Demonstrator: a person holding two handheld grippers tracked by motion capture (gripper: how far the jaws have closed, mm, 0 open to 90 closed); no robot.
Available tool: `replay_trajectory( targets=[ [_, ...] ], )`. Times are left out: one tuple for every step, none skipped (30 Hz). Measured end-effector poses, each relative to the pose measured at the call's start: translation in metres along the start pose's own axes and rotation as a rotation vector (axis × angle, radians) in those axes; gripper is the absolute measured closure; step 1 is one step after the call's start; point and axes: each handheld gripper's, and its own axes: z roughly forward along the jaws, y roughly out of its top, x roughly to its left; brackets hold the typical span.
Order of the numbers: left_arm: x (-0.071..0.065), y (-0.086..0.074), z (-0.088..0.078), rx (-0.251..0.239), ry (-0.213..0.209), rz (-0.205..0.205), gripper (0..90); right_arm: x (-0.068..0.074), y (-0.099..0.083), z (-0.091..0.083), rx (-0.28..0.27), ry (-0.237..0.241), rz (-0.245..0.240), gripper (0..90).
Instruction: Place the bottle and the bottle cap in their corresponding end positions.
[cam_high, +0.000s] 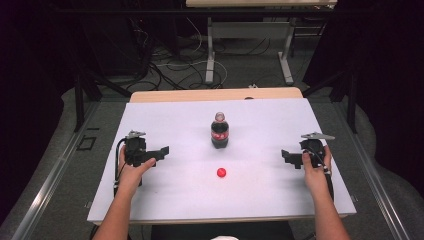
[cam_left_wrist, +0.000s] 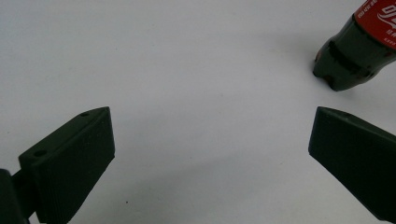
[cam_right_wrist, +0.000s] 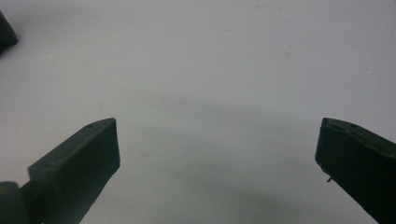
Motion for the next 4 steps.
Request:
replay_trajectory(
  targets=[
    [0.0000, 0.0000, 0.0000, 0.000, 0.000, 0.002, 0.6, -0.0001, 0.0003, -0.0006, 0.004, -0.004, 0.009, 0.0],
    [0.0000, 0.0000, 0.0001, 0.001, -0.001, 0.002, 0.6, -0.0003, 0.0003, -0.0006, 0.002, 0.002, 0.014, 0.0],
    [0.0001, 0.0000, 0.0002, 0.002, 0.001, 0.002, 0.6, 0.0000, 0.0002, -0.0011, 0.000, 0.007, 0.018, 0.0],
    [0.0003, 0.0000, 0.0002, 0.002, 0.002, 0.002, 0.6, 0.0005, 0.0002, -0.0010, 0.000, 0.004, 0.019, 0.0]
  ],
)
